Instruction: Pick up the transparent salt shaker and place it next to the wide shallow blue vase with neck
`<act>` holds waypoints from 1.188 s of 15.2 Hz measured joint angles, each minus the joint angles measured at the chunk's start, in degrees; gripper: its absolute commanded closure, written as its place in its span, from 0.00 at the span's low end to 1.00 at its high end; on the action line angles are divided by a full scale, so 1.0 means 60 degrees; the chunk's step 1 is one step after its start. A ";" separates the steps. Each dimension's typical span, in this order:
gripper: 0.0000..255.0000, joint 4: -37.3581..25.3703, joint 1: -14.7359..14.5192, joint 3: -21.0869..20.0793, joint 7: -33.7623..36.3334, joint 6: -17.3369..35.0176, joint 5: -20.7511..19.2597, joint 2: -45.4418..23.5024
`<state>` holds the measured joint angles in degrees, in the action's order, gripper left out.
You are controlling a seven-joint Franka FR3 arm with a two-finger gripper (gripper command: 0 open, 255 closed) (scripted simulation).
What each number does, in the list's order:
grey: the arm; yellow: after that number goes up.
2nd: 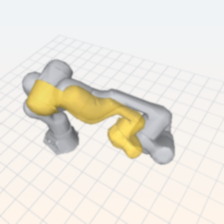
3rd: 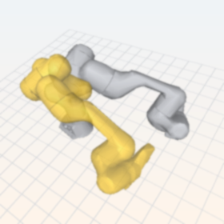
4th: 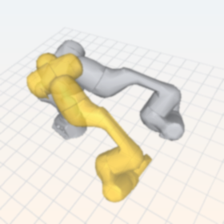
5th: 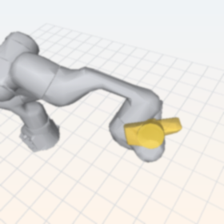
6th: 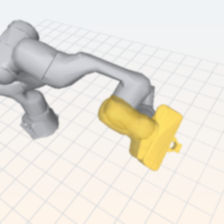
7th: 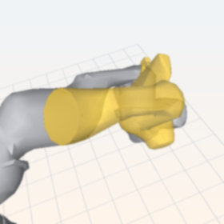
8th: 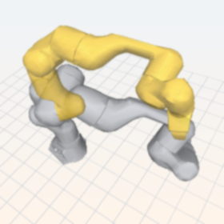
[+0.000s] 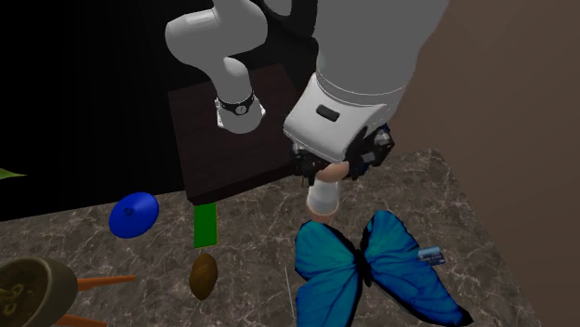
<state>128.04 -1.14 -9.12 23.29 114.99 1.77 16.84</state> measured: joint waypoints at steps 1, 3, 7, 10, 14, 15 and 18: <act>1.00 0.0070 0.0092 0.0165 -0.0249 -0.0012 -0.0022 0.0082; 1.00 0.0310 0.0252 0.0458 -0.0680 0.0012 -0.0064 0.0291; 1.00 0.0714 0.0619 0.1137 -0.1644 -0.0094 -0.0207 0.0797; 1.00 0.0923 0.0912 0.1662 -0.2370 -0.0059 -0.0363 0.0970; 1.00 0.1014 0.1293 0.2341 -0.3297 -0.0145 -0.0589 0.1159; 1.00 0.1082 0.1401 0.2532 -0.3553 -0.0111 -0.0658 0.1196; 1.00 0.1025 0.1670 0.3034 -0.4232 -0.0114 -0.0819 0.1154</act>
<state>134.19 8.88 9.08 -2.10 114.31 -3.14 23.76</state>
